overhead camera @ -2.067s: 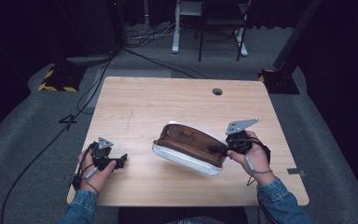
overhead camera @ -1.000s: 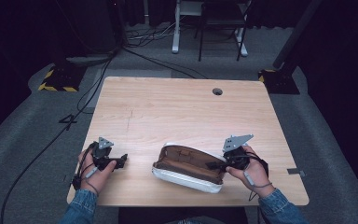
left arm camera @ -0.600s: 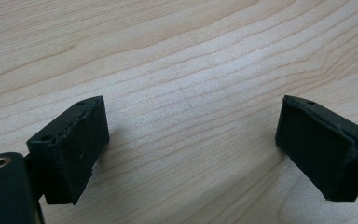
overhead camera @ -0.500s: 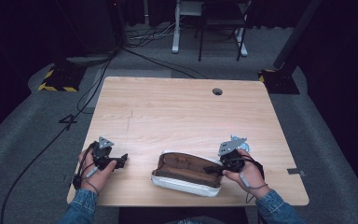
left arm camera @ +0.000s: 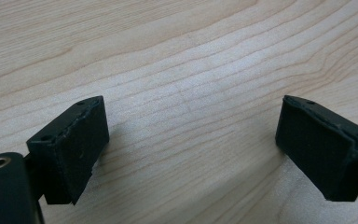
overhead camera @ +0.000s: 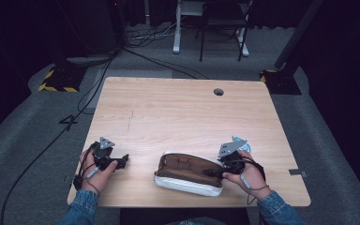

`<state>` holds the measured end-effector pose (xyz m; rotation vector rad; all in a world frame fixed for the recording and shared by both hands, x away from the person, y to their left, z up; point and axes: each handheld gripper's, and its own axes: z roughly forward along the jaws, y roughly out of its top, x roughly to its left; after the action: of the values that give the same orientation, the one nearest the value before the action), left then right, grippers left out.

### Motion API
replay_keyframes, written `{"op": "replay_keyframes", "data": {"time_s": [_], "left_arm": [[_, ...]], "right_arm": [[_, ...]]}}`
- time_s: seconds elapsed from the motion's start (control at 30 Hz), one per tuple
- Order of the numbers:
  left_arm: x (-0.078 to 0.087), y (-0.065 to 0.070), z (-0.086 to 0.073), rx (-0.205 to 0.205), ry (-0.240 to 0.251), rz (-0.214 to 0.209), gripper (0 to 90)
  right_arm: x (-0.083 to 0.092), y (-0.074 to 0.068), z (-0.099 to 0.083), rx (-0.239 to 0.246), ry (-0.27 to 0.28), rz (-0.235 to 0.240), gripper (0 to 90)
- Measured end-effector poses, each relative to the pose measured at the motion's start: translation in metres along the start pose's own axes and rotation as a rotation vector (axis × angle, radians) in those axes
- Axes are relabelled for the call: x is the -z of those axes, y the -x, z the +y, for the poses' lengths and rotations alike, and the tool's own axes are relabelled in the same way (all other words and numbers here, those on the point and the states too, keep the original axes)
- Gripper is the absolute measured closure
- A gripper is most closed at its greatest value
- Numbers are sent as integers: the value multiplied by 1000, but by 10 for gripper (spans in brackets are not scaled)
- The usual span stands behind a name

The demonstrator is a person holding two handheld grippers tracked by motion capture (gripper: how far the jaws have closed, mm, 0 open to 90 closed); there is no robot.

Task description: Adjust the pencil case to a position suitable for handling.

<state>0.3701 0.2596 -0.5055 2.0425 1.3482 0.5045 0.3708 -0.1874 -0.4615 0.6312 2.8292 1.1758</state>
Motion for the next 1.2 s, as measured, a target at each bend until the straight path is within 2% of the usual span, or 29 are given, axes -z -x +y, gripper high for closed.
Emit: {"op": "replay_keyframes", "data": {"time_s": [0.07, 0.1, 0.17, 0.23, 0.53, 0.87, 1.03, 1.13, 1.2], "left_arm": [[0, 0, 0, 1, 0, -1, 96], [0, 0, 0, 1, 0, -1, 96], [0, 0, 0, 1, 0, -1, 96], [0, 0, 0, 1, 0, -1, 96], [-2, 1, 3, -1, -4, -4, 87], [-2, 0, 2, -12, -6, -21, 78], [-3, 0, 3, -27, -13, -19, 62], [-4, 0, 4, -27, -16, -22, 52], [-4, 0, 4, -28, -16, -23, 50]], "right_arm": [[1, -1, 1, 6, 5, -13, 540], [1, -1, 1, 6, 5, -13, 540], [2, -1, 2, 7, 24, -29, 465], [3, -1, 3, 6, 39, -43, 435], [21, -4, 9, -9, 114, -76, 376], [59, 0, 23, -68, 209, -136, 311], [70, 5, 24, -96, 219, -185, 289], [76, 10, 23, -104, 203, -236, 277], [78, 14, 22, -120, 205, -251, 274]]}}
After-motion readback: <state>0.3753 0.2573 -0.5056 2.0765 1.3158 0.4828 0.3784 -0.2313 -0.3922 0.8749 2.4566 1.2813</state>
